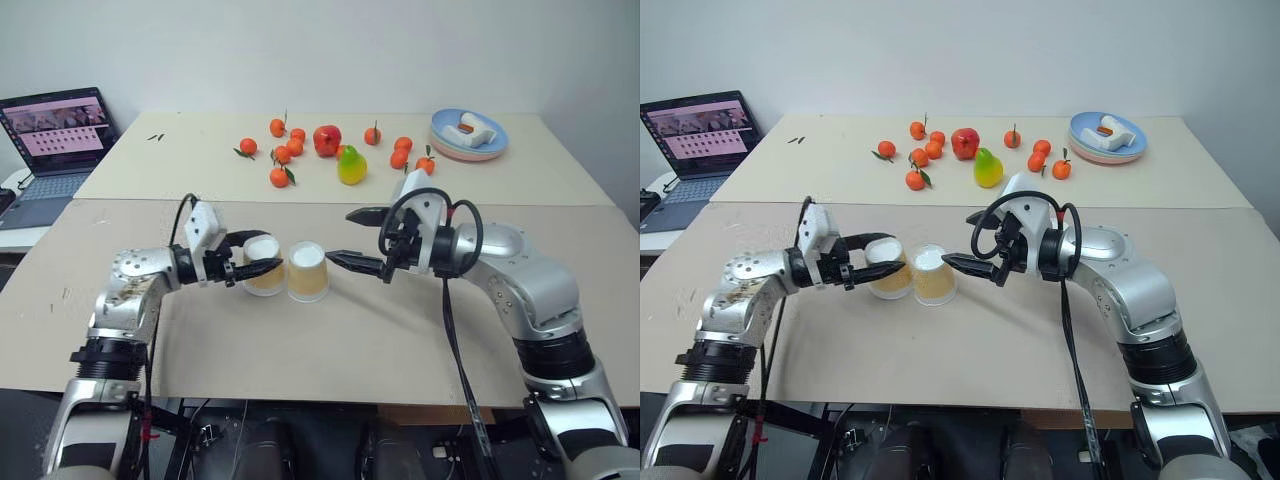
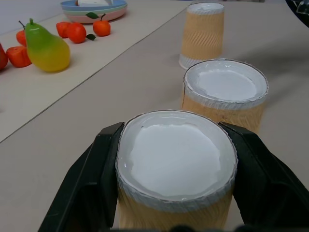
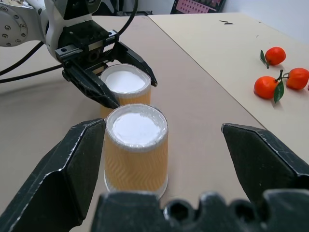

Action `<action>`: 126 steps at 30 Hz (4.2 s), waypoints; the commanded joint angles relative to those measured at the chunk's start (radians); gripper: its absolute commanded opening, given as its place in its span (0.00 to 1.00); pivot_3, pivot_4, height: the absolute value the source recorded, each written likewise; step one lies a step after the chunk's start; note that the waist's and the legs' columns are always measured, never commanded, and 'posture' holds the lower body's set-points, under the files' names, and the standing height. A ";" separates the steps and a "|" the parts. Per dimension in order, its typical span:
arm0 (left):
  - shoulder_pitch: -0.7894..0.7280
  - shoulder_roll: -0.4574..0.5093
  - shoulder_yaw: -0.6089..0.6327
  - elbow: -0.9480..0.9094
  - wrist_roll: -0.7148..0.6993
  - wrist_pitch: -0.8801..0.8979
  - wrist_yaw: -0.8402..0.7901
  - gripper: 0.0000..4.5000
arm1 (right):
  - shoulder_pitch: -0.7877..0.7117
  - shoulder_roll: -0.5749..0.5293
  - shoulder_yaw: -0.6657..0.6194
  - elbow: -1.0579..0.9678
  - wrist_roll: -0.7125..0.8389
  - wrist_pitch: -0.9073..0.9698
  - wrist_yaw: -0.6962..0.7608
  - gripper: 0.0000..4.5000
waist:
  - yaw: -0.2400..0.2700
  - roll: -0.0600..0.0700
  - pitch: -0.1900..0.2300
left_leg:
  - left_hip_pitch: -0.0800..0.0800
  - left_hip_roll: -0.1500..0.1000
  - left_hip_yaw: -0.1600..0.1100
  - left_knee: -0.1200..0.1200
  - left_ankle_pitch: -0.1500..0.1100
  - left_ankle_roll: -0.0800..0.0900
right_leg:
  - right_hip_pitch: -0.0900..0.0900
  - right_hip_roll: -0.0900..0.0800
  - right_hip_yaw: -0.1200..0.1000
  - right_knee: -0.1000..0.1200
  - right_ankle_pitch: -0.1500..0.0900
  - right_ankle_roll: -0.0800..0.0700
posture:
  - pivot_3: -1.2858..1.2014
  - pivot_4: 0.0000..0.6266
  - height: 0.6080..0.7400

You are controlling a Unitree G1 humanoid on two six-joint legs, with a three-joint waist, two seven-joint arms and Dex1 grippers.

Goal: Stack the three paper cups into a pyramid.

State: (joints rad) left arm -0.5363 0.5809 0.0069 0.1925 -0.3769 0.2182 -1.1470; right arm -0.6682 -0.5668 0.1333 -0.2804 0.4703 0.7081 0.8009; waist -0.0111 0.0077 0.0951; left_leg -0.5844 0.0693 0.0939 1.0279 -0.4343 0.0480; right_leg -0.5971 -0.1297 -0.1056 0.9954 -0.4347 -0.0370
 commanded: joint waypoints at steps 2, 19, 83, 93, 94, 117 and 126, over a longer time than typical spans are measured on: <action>-0.013 -0.034 -0.053 -0.001 0.012 0.001 -0.026 0.57 | -0.014 -0.017 -0.047 -0.027 -0.003 -0.002 -0.016 1.00 | 0.001 0.000 0.000 | 0.000 0.000 0.000 0.000 0.000 0.000 | 0.000 0.000 0.000 0.000 0.000 0.000 | 0.52 0.24 0.23; -0.016 -0.058 -0.071 -0.013 0.012 0.018 -0.037 0.93 | -0.012 -0.032 -0.053 -0.028 -0.014 -0.001 -0.020 1.00 | 0.001 0.000 0.000 | 0.000 -0.001 -0.001 0.000 0.000 0.001 | 0.000 0.000 0.000 0.000 0.000 0.000 | 0.52 0.24 0.23; 0.015 0.299 0.123 -0.561 -0.286 0.418 0.067 0.97 | 0.046 -0.169 -0.211 0.516 -0.090 -0.234 0.255 1.00 | -0.002 0.000 0.001 | 0.001 0.000 -0.003 0.000 -0.001 0.002 | -0.002 0.007 0.008 0.001 -0.002 -0.001 | 0.52 0.24 0.23; 0.027 0.298 0.127 -0.575 -0.294 0.423 0.079 0.97 | -0.052 -0.100 -0.185 0.584 -0.114 -0.258 0.231 1.00 | -0.002 0.000 0.001 | 0.001 0.000 -0.003 0.000 -0.001 0.002 | -0.002 0.007 0.008 0.001 -0.002 -0.001 | 0.52 0.24 0.23; 0.031 0.300 0.128 -0.577 -0.294 0.422 0.078 0.97 | -0.061 -0.096 -0.185 0.589 -0.116 -0.259 0.231 1.00 | -0.002 0.000 0.001 | 0.001 -0.001 -0.003 0.000 -0.001 0.002 | -0.002 0.007 0.008 0.001 -0.002 -0.001 | 0.52 0.24 0.23; 0.294 0.305 0.261 -0.570 -0.253 0.278 0.081 0.97 | -0.069 -0.057 -0.193 0.644 -0.130 -0.288 0.226 1.00 | -0.001 0.001 0.001 | 0.001 -0.001 -0.003 0.000 -0.001 0.002 | -0.003 0.007 0.009 0.002 -0.002 -0.001 | 0.52 0.24 0.23; 0.344 0.330 0.283 -0.611 -0.259 0.288 0.065 0.97 | -0.074 -0.047 -0.192 0.663 -0.134 -0.303 0.225 1.00 | -0.002 0.001 0.001 | 0.000 0.000 -0.003 0.000 -0.001 0.002 | -0.003 0.007 0.009 0.002 -0.002 -0.001 | 0.52 0.24 0.23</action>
State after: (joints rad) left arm -0.1940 0.8930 0.2549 -0.3869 -0.6296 0.5219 -1.0743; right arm -0.7224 -0.6120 -0.0408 0.3929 0.3342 0.4342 1.0244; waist -0.0135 0.0092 0.0962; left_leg -0.5841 0.0690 0.0905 1.0278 -0.4349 0.0501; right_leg -0.6004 -0.1228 -0.0962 0.9970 -0.4363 -0.0377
